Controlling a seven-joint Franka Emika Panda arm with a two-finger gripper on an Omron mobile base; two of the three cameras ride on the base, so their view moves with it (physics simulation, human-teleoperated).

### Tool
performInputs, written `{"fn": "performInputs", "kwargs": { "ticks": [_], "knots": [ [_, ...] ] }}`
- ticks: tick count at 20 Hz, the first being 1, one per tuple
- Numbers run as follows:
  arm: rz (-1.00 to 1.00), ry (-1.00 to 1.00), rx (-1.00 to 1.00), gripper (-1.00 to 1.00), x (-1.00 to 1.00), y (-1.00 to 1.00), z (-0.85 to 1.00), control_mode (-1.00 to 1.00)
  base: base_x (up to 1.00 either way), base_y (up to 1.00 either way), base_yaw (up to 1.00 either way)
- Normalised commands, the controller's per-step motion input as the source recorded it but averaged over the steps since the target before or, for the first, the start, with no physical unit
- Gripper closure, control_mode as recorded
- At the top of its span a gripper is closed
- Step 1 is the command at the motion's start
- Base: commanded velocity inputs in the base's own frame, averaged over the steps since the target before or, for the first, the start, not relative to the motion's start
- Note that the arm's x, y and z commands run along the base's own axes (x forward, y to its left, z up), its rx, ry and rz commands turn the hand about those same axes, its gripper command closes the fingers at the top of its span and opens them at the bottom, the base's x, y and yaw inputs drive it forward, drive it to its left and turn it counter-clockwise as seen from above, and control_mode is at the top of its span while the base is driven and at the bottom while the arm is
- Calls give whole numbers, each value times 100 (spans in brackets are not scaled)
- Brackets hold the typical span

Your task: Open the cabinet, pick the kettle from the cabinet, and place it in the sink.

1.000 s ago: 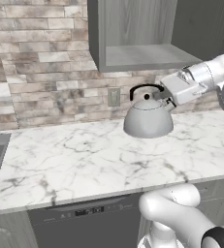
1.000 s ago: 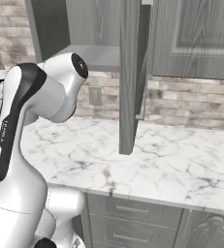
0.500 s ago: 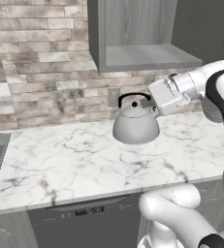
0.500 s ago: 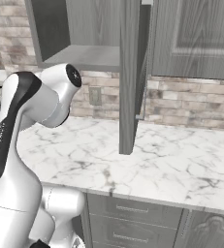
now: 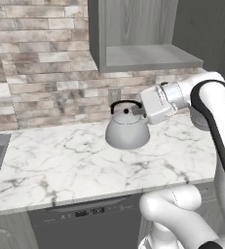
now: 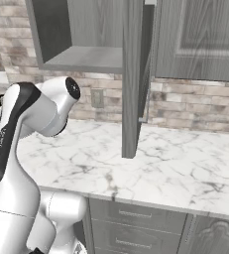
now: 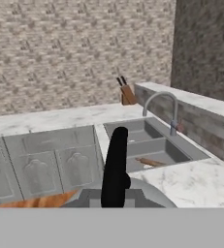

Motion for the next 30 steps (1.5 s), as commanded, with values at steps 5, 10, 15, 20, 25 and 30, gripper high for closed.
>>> {"fn": "performInputs", "kwargs": {
  "ticks": [5,10,15,20,25,30],
  "knots": [
    [0,-6,2,100,9,8,-17,-100,0,0,0],
    [-1,0,0,100,0,0,1,-100,0,0,0],
    [0,0,0,100,0,0,0,-100,0,0,0],
    [0,0,0,100,0,0,0,-100,0,0,0],
    [0,0,0,100,0,0,0,-100,0,0,0],
    [0,0,0,100,0,0,0,-100,0,0,0]
  ]
}}
